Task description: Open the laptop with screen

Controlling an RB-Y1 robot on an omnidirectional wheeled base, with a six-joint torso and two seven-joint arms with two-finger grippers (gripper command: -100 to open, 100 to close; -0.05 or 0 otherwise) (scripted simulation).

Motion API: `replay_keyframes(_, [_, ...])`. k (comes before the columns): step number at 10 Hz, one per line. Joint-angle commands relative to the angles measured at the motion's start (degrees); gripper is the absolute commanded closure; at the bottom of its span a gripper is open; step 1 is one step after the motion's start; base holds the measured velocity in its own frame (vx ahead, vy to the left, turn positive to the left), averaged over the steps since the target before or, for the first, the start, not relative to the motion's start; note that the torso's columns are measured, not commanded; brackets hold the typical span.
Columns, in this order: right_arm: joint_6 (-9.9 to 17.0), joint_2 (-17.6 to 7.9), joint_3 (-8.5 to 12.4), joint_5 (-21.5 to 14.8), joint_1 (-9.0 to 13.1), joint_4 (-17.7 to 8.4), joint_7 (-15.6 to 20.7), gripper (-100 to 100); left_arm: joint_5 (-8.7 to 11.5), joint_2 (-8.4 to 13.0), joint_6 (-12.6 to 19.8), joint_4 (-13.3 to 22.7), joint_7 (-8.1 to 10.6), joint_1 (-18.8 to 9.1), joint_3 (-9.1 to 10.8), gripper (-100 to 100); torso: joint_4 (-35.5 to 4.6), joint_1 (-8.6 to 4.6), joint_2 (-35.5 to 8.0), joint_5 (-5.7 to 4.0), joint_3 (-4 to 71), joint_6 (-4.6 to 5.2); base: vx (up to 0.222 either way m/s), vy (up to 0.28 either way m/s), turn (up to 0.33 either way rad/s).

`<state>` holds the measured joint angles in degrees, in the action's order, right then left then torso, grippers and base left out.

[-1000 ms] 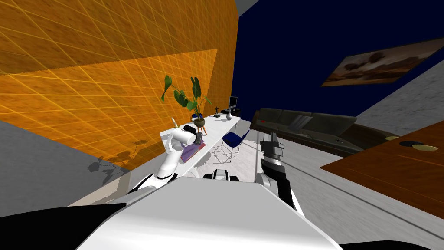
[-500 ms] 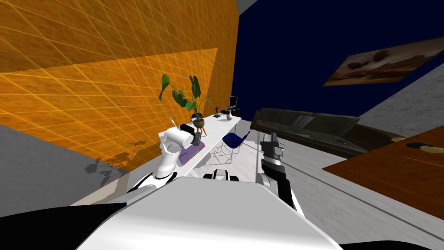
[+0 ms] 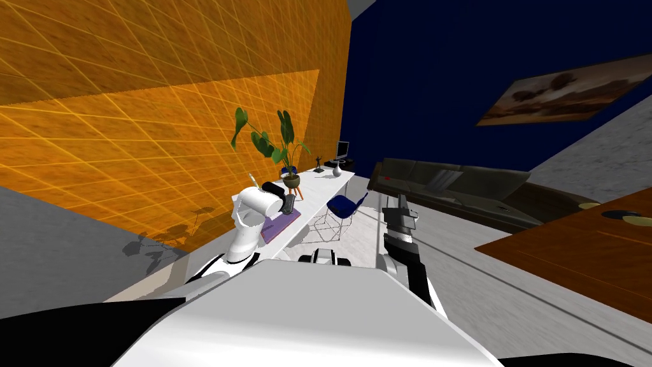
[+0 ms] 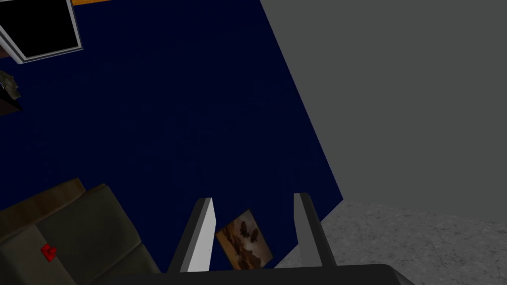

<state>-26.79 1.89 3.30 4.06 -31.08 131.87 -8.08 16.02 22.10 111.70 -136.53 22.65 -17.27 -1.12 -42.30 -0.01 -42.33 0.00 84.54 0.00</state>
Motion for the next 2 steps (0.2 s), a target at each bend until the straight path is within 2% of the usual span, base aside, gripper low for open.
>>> replay_keyframes(1, [0.0, 0.0, 0.0, 0.0, 0.0, 0.0, 0.0, 0, 0.0, 0.0, 0.0, 0.0, 0.0, 0.0, 0.0, 0, 0.0, 0.01, 0.0, 0.0, 0.0, 0.0, 0.0, 0.0, 0.0])
replay_keyframes(2, [0.0, 0.0, 0.0, 0.0, 0.0, 0.0, 0.0, 0, 0.0, 0.0, 0.0, 0.0, 0.0, 0.0, 0.0, 0, 0.0, 0.01, 0.0, 0.0, 0.0, 0.0, 0.0, 0.0, 0.0])
